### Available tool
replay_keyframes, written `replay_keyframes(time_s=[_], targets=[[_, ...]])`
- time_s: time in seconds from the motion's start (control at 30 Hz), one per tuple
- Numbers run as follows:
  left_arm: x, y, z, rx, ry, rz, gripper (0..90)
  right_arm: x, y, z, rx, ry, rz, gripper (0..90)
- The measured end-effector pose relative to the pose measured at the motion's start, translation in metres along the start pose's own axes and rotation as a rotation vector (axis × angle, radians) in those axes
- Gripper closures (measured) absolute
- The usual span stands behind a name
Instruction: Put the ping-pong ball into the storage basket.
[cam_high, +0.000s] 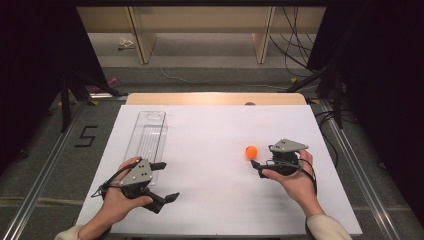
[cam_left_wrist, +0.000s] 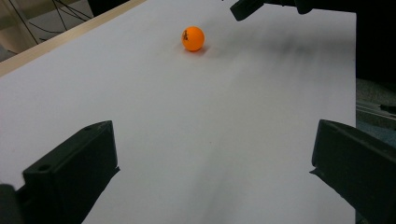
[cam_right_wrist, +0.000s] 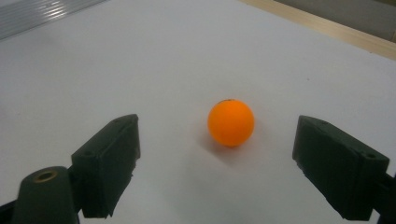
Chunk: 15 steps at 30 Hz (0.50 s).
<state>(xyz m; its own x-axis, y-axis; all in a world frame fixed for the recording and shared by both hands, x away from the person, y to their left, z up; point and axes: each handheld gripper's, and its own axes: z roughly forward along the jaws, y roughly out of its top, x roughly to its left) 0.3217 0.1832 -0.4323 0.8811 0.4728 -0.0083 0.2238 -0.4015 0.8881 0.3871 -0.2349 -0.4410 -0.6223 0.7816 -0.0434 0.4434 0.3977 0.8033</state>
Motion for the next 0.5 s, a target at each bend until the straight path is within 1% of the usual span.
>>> replay_keyframes(time_s=[0.5], targets=[[0.000,0.000,0.000,-0.001,0.000,0.000,0.0,-0.008,0.005,0.027,0.047,-0.014,-0.001,15.8]])
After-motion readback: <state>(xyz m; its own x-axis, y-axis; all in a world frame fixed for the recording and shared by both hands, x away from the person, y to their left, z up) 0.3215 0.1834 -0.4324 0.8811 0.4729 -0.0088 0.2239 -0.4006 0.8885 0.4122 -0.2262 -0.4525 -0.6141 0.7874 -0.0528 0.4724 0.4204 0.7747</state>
